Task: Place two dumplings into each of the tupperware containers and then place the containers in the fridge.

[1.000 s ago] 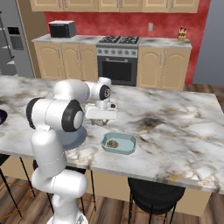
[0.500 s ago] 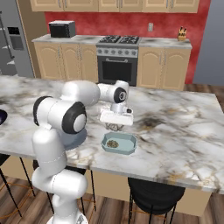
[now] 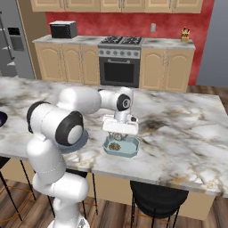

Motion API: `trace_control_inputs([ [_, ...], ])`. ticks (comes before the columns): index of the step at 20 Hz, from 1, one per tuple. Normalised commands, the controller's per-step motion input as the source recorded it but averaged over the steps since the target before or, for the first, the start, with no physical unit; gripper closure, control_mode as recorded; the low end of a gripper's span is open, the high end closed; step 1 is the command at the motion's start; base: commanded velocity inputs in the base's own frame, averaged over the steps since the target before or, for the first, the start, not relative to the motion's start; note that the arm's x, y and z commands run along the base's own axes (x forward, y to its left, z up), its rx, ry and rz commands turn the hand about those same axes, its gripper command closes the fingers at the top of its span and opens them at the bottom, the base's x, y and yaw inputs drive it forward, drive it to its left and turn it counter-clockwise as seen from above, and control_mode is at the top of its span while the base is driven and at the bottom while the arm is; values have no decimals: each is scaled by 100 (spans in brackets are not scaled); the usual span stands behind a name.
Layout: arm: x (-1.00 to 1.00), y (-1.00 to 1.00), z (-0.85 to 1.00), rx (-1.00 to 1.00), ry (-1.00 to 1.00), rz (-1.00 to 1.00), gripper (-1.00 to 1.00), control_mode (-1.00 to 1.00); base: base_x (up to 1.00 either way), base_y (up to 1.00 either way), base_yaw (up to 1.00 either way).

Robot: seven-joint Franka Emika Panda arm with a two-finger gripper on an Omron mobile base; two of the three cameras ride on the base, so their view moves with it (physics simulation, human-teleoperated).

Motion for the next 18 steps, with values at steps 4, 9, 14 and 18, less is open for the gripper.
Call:
trace_control_inputs([
  [4, 54, -15, -20, 0, 0, 0, 100, -100, 0, 0, 0],
  [9, 52, -37, -31, 0, 0, -12, 100, -100, 0, 0, 0],
  [14, 31, -32, -44, 0, -1, -20, 100, -100, 0, 0, 0],
  [18, 3, -2, -43, -2, -15, -9, 100, -100, 0, 0, 0],
])
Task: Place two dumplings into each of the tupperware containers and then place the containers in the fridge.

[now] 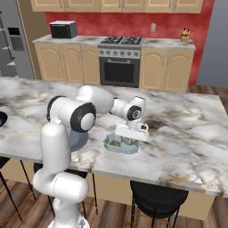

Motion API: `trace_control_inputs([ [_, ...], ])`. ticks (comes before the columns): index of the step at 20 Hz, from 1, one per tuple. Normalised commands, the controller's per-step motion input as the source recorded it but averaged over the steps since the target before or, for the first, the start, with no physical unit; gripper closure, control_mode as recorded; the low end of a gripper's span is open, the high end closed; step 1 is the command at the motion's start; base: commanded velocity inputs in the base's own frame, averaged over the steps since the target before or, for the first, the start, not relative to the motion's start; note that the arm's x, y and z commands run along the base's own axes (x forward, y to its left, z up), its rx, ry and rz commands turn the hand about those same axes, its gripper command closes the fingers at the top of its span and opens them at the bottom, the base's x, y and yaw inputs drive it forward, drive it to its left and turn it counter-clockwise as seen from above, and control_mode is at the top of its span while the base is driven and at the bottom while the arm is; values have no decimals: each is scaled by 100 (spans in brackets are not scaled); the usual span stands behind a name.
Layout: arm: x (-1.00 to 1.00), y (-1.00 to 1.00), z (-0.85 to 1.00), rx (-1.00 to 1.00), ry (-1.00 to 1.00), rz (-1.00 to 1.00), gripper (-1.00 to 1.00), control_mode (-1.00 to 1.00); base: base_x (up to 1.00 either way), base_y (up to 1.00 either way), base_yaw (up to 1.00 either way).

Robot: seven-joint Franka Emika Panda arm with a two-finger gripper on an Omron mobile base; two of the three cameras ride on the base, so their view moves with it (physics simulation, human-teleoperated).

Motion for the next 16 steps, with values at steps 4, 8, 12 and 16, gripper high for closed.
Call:
trace_control_inputs([
  [4, 1, -1, -30, -3, -13, -4, 100, -100, 0, 0, 0],
  [8, -20, 0, 0, -1, -1, 0, 100, -100, 0, 0, 0],
  [12, -25, 0, 0, -6, 0, 0, -100, -100, 0, 0, 0],
  [16, 0, 0, 0, -2, 2, 0, -100, -100, 0, 0, 0],
])
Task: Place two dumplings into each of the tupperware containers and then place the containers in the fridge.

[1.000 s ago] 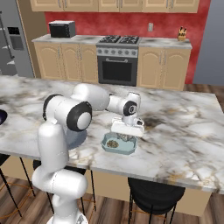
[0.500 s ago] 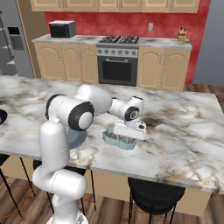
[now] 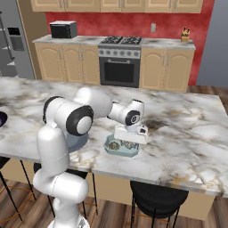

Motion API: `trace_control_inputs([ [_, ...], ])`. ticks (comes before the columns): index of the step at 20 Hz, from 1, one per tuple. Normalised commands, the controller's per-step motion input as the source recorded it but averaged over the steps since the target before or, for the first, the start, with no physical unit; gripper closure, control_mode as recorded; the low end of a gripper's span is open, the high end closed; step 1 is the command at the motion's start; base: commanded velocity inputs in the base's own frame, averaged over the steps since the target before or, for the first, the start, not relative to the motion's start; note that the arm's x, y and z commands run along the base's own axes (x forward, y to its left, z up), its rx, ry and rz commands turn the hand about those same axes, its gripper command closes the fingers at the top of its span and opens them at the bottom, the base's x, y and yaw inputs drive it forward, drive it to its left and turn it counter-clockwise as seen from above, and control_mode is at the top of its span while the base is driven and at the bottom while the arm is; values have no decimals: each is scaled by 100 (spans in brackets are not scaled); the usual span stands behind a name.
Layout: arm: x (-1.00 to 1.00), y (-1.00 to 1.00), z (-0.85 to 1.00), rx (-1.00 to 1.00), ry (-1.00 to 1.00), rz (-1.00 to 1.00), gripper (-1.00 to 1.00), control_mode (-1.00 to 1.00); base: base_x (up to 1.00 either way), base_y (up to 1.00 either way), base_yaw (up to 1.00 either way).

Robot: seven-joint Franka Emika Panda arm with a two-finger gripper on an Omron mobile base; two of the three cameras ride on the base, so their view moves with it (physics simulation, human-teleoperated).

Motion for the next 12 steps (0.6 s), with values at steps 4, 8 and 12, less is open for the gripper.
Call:
trace_control_inputs([
  [4, 0, 4, 10, -1, 3, 0, -100, -100, 0, 0, 0],
  [8, 0, 38, 57, -10, 7, -7, -100, -100, 0, 0, 0],
  [12, -4, 69, 58, -10, 5, -3, -100, -100, 0, 0, 0],
])
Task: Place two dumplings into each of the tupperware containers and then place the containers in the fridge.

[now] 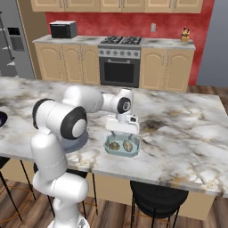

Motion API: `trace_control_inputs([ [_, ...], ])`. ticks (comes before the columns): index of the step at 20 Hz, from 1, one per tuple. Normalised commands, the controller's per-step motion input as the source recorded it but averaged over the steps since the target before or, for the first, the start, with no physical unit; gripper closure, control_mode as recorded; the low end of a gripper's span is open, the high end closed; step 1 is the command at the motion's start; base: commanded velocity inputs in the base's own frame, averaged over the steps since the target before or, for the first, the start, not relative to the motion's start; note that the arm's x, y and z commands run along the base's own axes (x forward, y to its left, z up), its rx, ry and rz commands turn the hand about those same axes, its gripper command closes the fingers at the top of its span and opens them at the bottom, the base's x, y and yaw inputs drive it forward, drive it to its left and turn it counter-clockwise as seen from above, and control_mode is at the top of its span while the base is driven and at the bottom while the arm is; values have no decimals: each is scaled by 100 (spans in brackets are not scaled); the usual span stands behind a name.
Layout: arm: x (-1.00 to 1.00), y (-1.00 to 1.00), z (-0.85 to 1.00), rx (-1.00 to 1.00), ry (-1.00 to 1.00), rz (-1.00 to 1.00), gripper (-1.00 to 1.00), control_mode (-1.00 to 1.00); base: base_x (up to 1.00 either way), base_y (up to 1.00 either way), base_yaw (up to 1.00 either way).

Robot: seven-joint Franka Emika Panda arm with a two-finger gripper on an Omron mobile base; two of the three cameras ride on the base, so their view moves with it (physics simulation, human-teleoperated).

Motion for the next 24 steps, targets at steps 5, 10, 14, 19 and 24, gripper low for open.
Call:
trace_control_inputs([
  [5, -9, 77, 9, -5, 12, 0, -100, -100, 0, 0, 0],
  [10, 0, 68, -2, 0, 9, 0, -100, -100, 0, 0, 0],
  [14, 1, 34, -20, 2, 1, 0, -100, -100, 0, 0, 0],
  [19, 3, 1, -26, 2, -7, 0, -100, -100, 0, 0, 0],
  [24, 3, 0, -35, 7, -29, 0, -100, -100, 0, 0, 0],
])
